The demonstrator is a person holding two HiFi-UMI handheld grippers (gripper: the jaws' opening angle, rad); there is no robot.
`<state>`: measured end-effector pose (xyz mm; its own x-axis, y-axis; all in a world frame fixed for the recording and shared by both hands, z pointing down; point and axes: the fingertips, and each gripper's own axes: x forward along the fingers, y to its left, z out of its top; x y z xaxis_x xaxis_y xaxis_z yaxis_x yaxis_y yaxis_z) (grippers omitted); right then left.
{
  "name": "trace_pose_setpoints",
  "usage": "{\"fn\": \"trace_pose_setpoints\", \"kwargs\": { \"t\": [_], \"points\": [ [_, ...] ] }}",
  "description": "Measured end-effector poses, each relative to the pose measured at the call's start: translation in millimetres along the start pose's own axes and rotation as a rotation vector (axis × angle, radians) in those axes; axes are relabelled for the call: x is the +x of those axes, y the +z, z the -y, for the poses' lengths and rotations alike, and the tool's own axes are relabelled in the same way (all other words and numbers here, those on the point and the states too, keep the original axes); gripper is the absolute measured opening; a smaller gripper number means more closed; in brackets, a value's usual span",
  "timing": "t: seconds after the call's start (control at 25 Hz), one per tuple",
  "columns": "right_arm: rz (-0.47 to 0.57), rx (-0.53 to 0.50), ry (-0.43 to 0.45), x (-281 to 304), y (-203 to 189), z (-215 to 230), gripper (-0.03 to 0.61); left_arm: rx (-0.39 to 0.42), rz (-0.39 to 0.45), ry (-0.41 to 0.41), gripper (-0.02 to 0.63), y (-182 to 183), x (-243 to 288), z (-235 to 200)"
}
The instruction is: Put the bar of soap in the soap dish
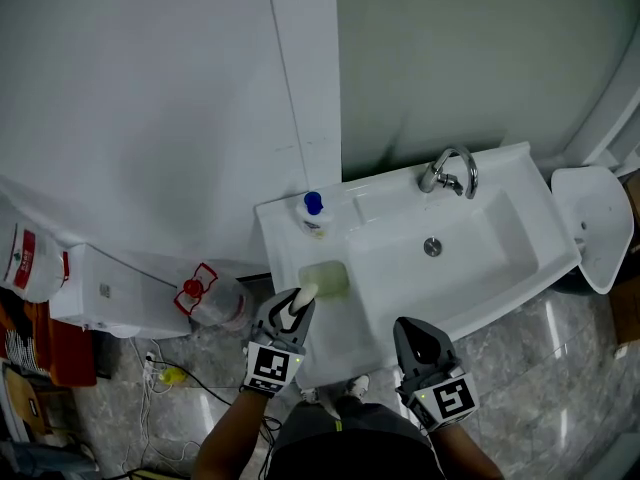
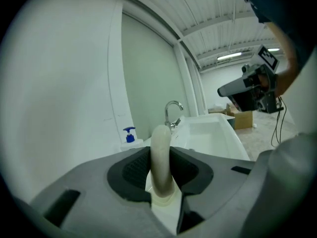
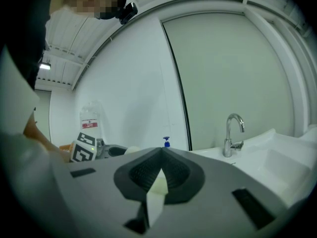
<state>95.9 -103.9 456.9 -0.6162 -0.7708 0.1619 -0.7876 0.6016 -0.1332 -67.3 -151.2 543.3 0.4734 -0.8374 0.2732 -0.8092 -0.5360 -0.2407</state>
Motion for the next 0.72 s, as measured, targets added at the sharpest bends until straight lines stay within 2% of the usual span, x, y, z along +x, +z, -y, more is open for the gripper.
{"fn": "trace_pose_setpoints", "kwargs": {
  "t": [0.28, 0.6, 0.72],
  "points": [
    [-0.017, 0.003, -0.018, -5, -6, 10, 0.011, 0.118, -0.112, -0.072, 0.115, -41, 40, 8],
    [-0.041, 0.018, -0.043, -15, -15, 24, 0.011, 0.198, -0.220, -0.133, 0.115, -64, 74, 16],
    [-0.045, 0.027, -0.045, -16, -19, 26, 0.011, 0.256, -0.278, -0.153, 0.115, -71, 85, 16]
  ]
}}
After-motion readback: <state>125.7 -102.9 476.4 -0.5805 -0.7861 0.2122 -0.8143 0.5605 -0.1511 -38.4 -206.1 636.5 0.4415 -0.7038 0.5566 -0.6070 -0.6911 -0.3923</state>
